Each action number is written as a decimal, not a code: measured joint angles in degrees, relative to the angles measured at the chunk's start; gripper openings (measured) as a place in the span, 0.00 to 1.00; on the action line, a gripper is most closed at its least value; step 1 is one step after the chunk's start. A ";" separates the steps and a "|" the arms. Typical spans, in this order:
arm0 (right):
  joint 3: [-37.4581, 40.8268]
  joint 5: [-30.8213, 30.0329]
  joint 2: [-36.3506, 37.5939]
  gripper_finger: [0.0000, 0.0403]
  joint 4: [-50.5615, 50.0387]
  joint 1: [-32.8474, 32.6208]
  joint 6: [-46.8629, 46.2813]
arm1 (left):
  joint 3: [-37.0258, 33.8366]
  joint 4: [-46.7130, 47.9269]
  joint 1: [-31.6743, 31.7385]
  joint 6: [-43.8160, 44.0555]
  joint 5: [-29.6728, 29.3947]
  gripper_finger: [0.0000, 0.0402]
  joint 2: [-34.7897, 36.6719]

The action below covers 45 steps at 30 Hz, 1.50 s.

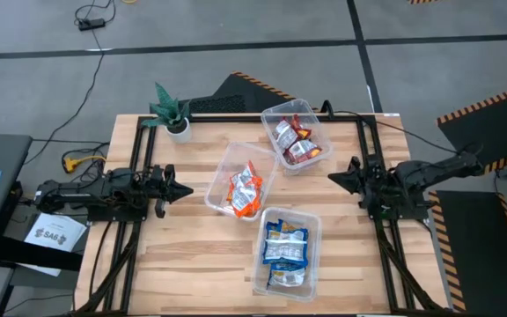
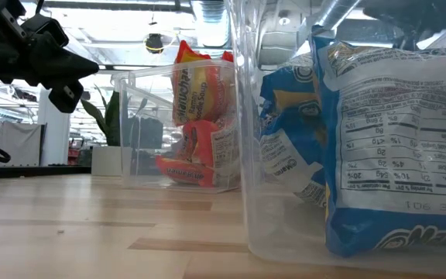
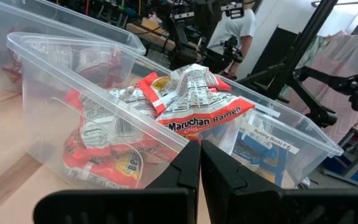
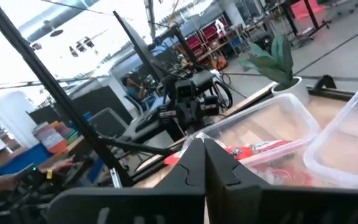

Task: Sort Maruchan noodles
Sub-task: Return to Home Position

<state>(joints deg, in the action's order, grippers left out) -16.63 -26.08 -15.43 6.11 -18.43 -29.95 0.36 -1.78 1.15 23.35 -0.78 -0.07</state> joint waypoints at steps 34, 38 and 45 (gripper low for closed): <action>16.14 14.44 15.36 0.02 0.99 17.63 1.81 | -0.02 0.00 0.02 -0.02 -0.02 0.00 0.01; 16.10 16.60 14.45 0.04 -2.98 17.63 -1.63 | -0.02 0.00 0.00 -0.02 -0.02 0.00 0.01; 16.08 20.30 12.71 0.08 -4.53 16.40 -1.19 | -0.02 -0.02 0.00 -0.02 -0.04 0.00 0.01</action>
<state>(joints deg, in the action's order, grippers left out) -0.56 -5.78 -2.72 1.57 -2.02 -31.15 0.34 -1.80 1.15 23.33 -0.82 -0.05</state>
